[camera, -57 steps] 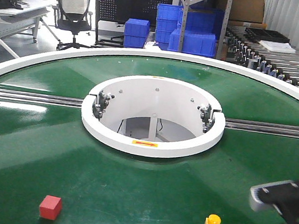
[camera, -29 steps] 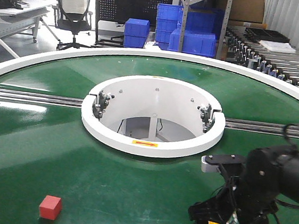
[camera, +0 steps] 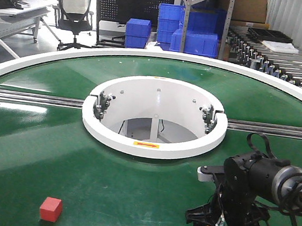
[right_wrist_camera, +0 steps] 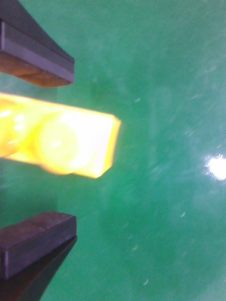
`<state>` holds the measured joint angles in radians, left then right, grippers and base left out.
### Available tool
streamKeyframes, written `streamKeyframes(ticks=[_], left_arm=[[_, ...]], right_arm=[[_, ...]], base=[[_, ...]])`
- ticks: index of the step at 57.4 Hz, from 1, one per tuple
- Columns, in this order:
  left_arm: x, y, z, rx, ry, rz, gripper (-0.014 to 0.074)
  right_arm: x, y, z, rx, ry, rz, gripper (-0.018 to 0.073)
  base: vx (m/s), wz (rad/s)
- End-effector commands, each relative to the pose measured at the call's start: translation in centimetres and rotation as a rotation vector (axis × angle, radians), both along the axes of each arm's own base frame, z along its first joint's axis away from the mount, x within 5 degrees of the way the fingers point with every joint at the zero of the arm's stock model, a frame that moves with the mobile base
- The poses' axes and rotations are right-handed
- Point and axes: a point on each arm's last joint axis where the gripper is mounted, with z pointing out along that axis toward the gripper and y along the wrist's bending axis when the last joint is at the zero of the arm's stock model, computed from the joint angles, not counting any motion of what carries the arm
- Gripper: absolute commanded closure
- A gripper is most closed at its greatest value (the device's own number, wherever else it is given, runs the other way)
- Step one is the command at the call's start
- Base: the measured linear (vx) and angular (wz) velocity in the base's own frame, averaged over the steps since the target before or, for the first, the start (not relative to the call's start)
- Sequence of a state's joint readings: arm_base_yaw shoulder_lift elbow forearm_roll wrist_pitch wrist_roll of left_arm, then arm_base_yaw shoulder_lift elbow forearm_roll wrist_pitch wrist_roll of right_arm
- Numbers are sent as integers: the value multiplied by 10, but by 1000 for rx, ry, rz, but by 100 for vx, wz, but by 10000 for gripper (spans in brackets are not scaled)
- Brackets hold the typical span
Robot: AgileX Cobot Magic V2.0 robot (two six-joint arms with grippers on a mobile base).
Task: Pick red and yellow blocks into blue bin
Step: 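Lower the right gripper onto the yellow brick and close it, then lift the yellow brick off the table with the right gripper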
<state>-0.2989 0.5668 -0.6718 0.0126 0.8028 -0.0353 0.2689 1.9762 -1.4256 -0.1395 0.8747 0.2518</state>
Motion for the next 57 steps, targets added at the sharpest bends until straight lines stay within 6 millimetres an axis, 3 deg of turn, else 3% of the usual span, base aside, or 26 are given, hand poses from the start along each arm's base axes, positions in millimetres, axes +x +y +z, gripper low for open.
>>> streamKeyframes(ticks=[1, 25, 33, 46, 57], left_arm=[[4, -2, 12, -23, -82, -11, 24], [4, -2, 12, -23, -82, -11, 24], [4, -2, 12, -23, -82, -11, 24], [4, -2, 12, -23, -83, -11, 24], [4, -2, 13, -25, -88, -11, 24]], right_arm=[[4, 1, 28, 26, -109, 6, -23], [5, 4, 18, 47, -70, -10, -3], [3, 3, 18, 39, -46, -13, 89], [-1, 1, 22, 26, -31, -10, 332], [-13, -2, 58, 16, -105, 87, 430]], base=[[0, 0], [0, 0], [0, 0], [0, 0], [0, 0]])
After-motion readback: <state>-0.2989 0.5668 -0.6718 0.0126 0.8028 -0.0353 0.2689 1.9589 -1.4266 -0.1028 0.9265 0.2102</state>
